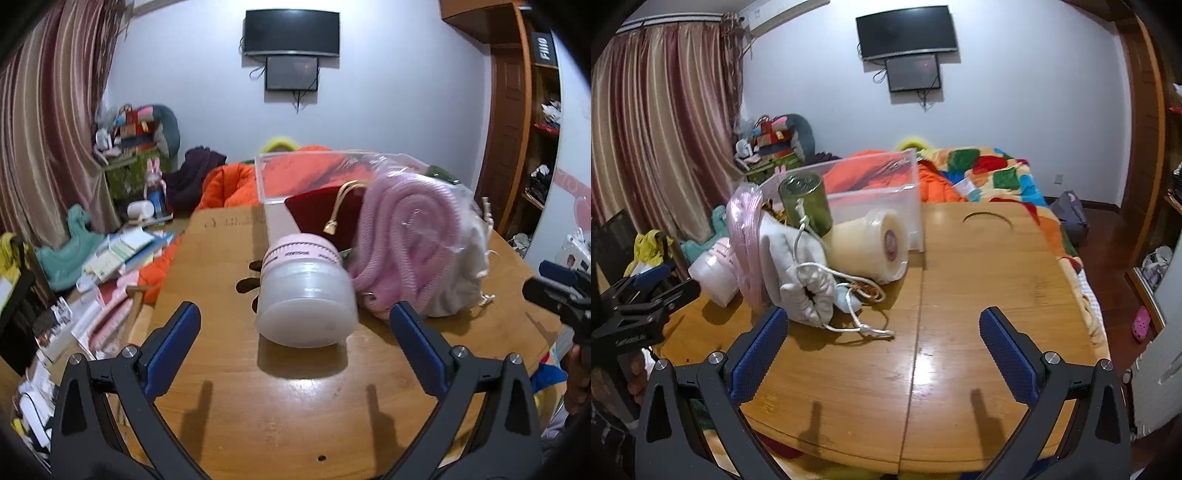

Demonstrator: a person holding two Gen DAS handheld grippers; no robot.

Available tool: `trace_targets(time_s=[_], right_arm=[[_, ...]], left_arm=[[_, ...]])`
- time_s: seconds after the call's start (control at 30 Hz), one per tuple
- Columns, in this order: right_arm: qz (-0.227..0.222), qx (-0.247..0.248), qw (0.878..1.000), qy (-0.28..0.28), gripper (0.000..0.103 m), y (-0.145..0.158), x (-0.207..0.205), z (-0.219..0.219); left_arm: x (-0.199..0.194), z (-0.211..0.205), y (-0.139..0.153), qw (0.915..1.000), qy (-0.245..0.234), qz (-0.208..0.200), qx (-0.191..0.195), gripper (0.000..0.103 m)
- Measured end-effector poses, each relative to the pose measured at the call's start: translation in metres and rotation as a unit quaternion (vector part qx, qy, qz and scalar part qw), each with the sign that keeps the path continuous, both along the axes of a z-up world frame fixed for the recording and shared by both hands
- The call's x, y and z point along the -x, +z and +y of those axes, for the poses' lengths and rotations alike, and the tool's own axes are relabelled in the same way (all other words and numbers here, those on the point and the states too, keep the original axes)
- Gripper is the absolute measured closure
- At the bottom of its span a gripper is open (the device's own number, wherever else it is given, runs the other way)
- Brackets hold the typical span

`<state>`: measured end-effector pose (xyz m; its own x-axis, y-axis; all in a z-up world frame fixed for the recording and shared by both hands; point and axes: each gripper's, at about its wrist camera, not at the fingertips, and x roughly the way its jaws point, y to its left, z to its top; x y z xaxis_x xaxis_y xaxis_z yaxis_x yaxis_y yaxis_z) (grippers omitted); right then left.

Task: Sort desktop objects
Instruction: 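Grasp the white frosted jar with the left tool while the right tool grasps the white cloth bag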

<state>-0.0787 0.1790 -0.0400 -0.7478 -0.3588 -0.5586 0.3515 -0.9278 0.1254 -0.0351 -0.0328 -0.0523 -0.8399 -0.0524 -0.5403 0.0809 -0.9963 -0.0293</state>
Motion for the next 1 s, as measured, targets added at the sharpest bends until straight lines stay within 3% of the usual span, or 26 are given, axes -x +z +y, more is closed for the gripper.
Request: trace_targets(time_s=[0.43, 0.57, 0.67, 0.8, 0.9, 1.0], right_arm=[[-0.010, -0.037, 0.997, 0.071, 0.002, -0.012, 0.022, -0.045], [-0.025, -0.031, 0.995, 0.088, 0.012, -0.015, 0.029, -0.056], [-0.032, -0.030, 0.994, 0.100, 0.020, -0.018, 0.035, -0.064], [-0.043, -0.027, 0.992, 0.114, 0.032, -0.021, 0.038, -0.073], [-0.042, -0.030, 0.992, 0.116, 0.041, -0.023, 0.037, -0.077], [-0.037, -0.032, 0.992, 0.116, 0.056, -0.022, 0.034, -0.076]], left_arm=[[0.027, -0.005, -0.011, 0.9991, 0.006, -0.031, -0.030, 0.000], [0.029, -0.008, -0.013, 0.9987, 0.003, -0.034, -0.037, 0.002], [0.033, -0.010, -0.015, 0.9981, -0.003, -0.043, -0.044, 0.017], [0.038, -0.013, -0.019, 0.9967, -0.005, -0.054, -0.060, 0.021], [0.038, -0.013, -0.020, 0.9960, -0.005, -0.057, -0.068, 0.030], [0.037, -0.014, -0.023, 0.9954, -0.005, -0.064, -0.071, 0.039]])
